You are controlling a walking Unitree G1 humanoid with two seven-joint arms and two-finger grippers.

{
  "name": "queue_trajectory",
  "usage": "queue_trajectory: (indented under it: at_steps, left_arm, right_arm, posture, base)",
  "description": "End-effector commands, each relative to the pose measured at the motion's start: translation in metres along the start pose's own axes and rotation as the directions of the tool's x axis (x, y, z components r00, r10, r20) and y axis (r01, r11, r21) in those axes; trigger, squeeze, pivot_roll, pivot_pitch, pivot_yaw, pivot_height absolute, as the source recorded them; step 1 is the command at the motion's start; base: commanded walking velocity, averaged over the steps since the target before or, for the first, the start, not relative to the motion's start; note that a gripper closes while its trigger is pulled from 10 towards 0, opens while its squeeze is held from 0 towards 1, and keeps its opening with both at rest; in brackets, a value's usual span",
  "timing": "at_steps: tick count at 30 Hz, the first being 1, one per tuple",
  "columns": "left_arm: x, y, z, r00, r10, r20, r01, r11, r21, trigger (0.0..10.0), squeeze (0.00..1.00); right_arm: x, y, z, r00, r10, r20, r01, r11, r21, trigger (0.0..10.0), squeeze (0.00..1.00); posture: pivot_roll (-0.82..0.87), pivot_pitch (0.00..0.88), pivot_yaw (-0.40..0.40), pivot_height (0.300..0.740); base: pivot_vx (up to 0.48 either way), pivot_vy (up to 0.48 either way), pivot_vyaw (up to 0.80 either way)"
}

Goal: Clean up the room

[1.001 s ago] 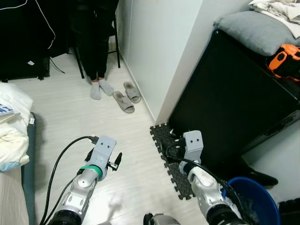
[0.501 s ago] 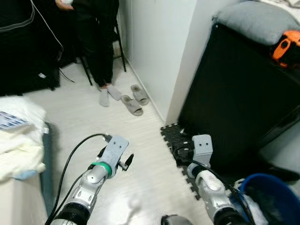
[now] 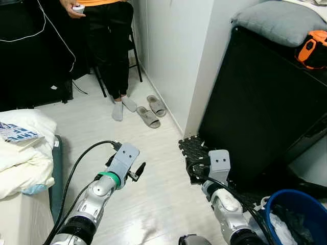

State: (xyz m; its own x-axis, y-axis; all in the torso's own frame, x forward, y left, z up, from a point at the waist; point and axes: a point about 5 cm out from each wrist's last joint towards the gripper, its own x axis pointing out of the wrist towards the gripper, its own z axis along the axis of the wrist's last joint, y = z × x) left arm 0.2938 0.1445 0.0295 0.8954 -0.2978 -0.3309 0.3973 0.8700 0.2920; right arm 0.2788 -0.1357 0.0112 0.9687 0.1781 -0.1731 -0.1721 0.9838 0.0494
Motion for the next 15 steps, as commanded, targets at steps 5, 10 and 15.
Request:
queue_trajectory:
  at_steps: [5,10,15]
  left_arm:
    - [0.0024,-0.0002,0.0023,1.0,0.01,0.013,-0.009,0.999,-0.033,10.0,0.0]
    - [0.0035,-0.0004,0.0031,1.0,0.013,0.015,-0.013,0.999,-0.041,10.0,0.0]
    - [0.0046,-0.002,0.0038,1.0,0.019,0.023,-0.018,0.999,-0.047,10.0,0.0]
  right_arm:
    - [-0.001,0.0037,-0.0009,1.0,0.011,0.007,-0.011,1.0,-0.009,10.0,0.0]
    - [-0.0021,0.0006,-0.0011,1.0,-0.004,0.012,0.004,1.0,0.0,10.0,0.0]
    - [-0.0015,-0.0029,0.0001,1.0,-0.005,0.013,0.005,1.0,-0.003,10.0,0.0]
  posture:
    - [0.03,0.0,0.042,0.724]
    - [0.03,0.0,0.041,0.724]
    - [0.03,0.0,0.041,0.724]
  base:
    - [0.0,0.0,0.48]
    - [0.0,0.0,0.0]
    - [0.0,0.0,0.0]
